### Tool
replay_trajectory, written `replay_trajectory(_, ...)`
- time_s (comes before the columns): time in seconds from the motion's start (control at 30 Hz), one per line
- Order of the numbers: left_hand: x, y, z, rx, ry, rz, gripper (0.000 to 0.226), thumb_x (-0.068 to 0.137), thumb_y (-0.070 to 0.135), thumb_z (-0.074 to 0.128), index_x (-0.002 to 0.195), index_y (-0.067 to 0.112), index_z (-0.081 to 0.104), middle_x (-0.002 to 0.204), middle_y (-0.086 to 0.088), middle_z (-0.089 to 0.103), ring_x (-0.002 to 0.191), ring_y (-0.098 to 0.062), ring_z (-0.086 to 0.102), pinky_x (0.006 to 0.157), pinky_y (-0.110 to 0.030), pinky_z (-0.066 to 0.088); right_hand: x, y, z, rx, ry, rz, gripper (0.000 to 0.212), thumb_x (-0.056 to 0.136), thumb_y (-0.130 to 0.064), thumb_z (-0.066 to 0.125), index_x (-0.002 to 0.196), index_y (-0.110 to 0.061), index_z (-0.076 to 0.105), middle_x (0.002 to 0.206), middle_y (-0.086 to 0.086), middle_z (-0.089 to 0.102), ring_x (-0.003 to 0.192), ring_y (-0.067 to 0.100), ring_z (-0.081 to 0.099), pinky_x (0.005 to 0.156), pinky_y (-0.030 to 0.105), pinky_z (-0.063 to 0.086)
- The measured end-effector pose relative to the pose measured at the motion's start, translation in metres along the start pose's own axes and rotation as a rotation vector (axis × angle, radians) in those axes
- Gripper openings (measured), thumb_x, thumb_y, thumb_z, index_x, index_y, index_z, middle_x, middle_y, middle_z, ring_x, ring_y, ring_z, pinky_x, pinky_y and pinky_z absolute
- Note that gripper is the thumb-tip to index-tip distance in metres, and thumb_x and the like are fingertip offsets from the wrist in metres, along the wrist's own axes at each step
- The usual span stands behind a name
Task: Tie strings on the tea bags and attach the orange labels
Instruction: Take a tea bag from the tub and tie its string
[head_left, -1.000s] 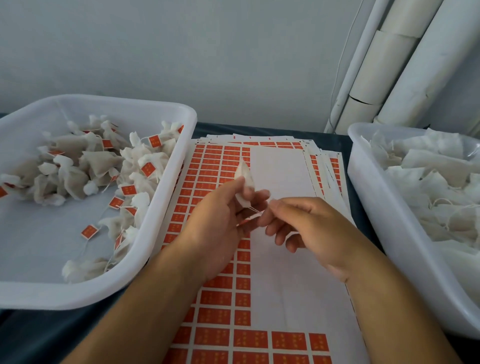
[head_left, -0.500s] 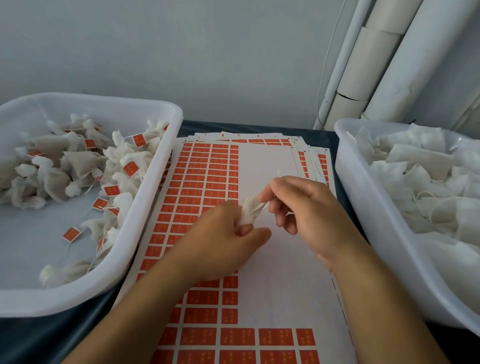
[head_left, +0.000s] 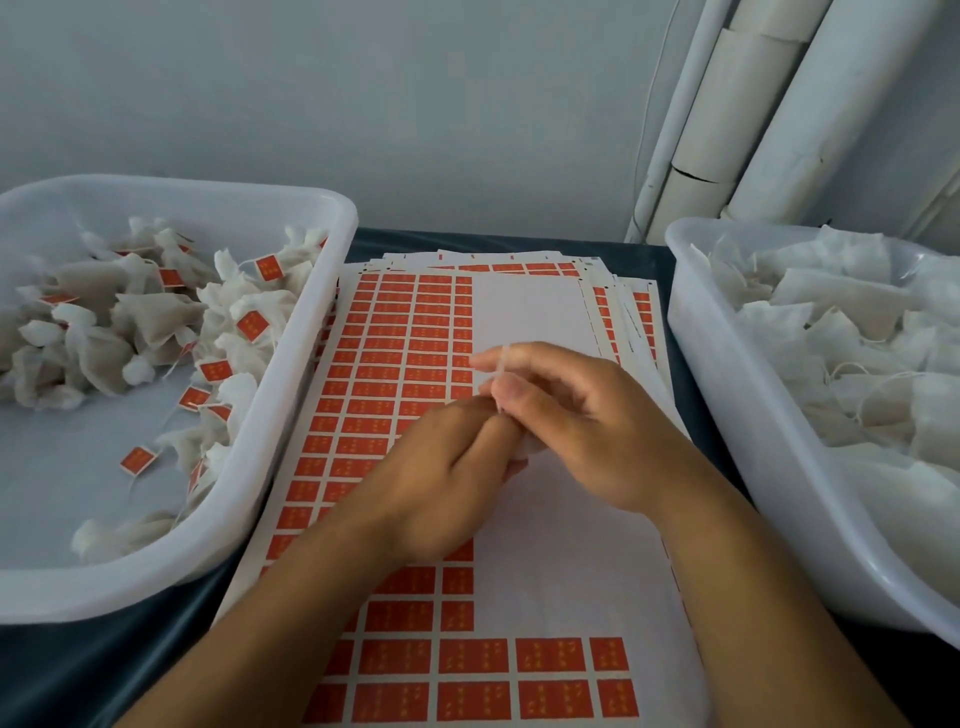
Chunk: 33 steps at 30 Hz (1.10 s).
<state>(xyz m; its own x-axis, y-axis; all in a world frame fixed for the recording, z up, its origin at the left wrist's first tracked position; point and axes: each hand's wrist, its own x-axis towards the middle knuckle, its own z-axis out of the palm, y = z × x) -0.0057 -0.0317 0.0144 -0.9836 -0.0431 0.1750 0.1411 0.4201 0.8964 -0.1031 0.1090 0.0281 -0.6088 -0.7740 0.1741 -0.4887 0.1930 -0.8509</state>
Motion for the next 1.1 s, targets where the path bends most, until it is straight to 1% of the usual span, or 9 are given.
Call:
replay_trajectory(0.07,0.000,0.001,-0.004,-0.077,-0.047,-0.063,0.044,0.101,0.038,0.031,0.073,0.014,0.055,0.064,-0.005,0.045,0.061,-0.024,0.043,0.066,-0.047,0.046,0.001,0.002,-0.002,0.010,0.033,0.008,0.045,0.095,-0.059,0.051,0.130,-0.034,0.063,0.114,-0.021,0.070,0.112,0.004,0.067,0.088,0.031,0.062)
replay_trajectory(0.1,0.001,0.001,-0.007,-0.092,-0.047,-0.096,0.051,0.100,0.041,0.029,0.081,0.002,0.057,0.069,-0.013,0.047,0.068,-0.034,0.046,0.073,-0.053,0.047,0.001,0.002,-0.002,-0.004,0.047,-0.002,0.044,0.094,-0.060,0.051,0.129,-0.035,0.062,0.108,-0.021,0.070,0.109,0.003,0.067,0.088,0.028,0.061)
replay_trajectory(0.17,0.002,0.000,-0.010,-0.108,0.003,-0.167,0.058,0.096,0.046,0.028,0.093,0.002,0.065,0.078,-0.015,0.058,0.079,-0.032,0.057,0.080,-0.048,0.053,0.000,0.001,-0.002,-0.035,0.060,-0.024,0.042,0.092,-0.060,0.052,0.125,-0.035,0.061,0.097,-0.021,0.069,0.102,0.003,0.068,0.086,0.023,0.060)
replay_trajectory(0.27,0.004,-0.005,-0.012,-0.185,0.087,-0.278,0.042,0.093,0.049,0.037,0.086,0.033,0.075,0.081,0.002,0.072,0.083,-0.017,0.070,0.080,-0.033,0.058,-0.001,0.000,-0.001,-0.055,0.067,-0.048,0.032,0.096,-0.055,0.057,0.119,-0.035,0.062,0.090,-0.020,0.066,0.095,0.007,0.068,0.080,0.021,0.059)
replay_trajectory(0.5,0.009,-0.007,-0.017,-0.244,0.148,-0.392,0.037,0.104,0.042,0.042,0.085,0.043,0.074,0.076,0.003,0.073,0.078,-0.008,0.072,0.077,-0.028,0.057,-0.005,-0.007,-0.003,-0.056,0.050,-0.121,0.007,0.097,-0.037,0.066,0.103,-0.034,0.065,0.095,-0.019,0.067,0.098,0.012,0.067,0.078,0.016,0.054)
replay_trajectory(0.67,0.009,-0.006,-0.020,-0.243,0.203,-0.397,0.036,0.104,0.042,0.044,0.087,0.038,0.076,0.083,0.002,0.074,0.089,-0.018,0.073,0.090,-0.040,0.060,-0.003,-0.007,-0.001,-0.157,0.054,-0.156,0.017,0.097,-0.047,0.061,0.109,-0.039,0.070,0.106,-0.026,0.065,0.108,0.006,0.064,0.088,0.017,0.054)
replay_trajectory(0.87,0.008,-0.004,-0.021,-0.234,0.233,-0.424,0.032,0.100,0.047,0.046,0.086,0.038,0.074,0.089,0.006,0.076,0.093,-0.018,0.073,0.093,-0.048,0.059,-0.004,-0.010,0.001,-0.198,0.062,-0.140,0.035,0.091,-0.060,0.061,0.117,-0.040,0.071,0.113,-0.026,0.067,0.111,-0.002,0.061,0.089,0.011,0.050)
replay_trajectory(1.03,0.010,-0.007,-0.017,-0.195,0.354,-0.480,0.032,0.099,0.052,0.047,0.076,0.054,0.070,0.074,0.012,0.074,0.077,-0.012,0.073,0.076,-0.031,0.054,-0.006,-0.007,0.005,-0.301,0.106,-0.144,0.032,0.093,-0.055,0.066,0.120,-0.038,0.072,0.115,-0.025,0.068,0.109,-0.003,0.062,0.090,0.009,0.049)
replay_trajectory(1.1,0.010,-0.008,-0.016,-0.163,0.355,-0.485,0.032,0.099,0.056,0.046,0.079,0.050,0.070,0.075,0.009,0.074,0.080,-0.014,0.072,0.071,-0.026,0.047,-0.005,-0.007,0.007,-0.360,0.122,-0.146,0.029,0.095,-0.054,0.065,0.119,-0.039,0.070,0.115,-0.024,0.067,0.107,-0.003,0.062,0.086,0.008,0.051)
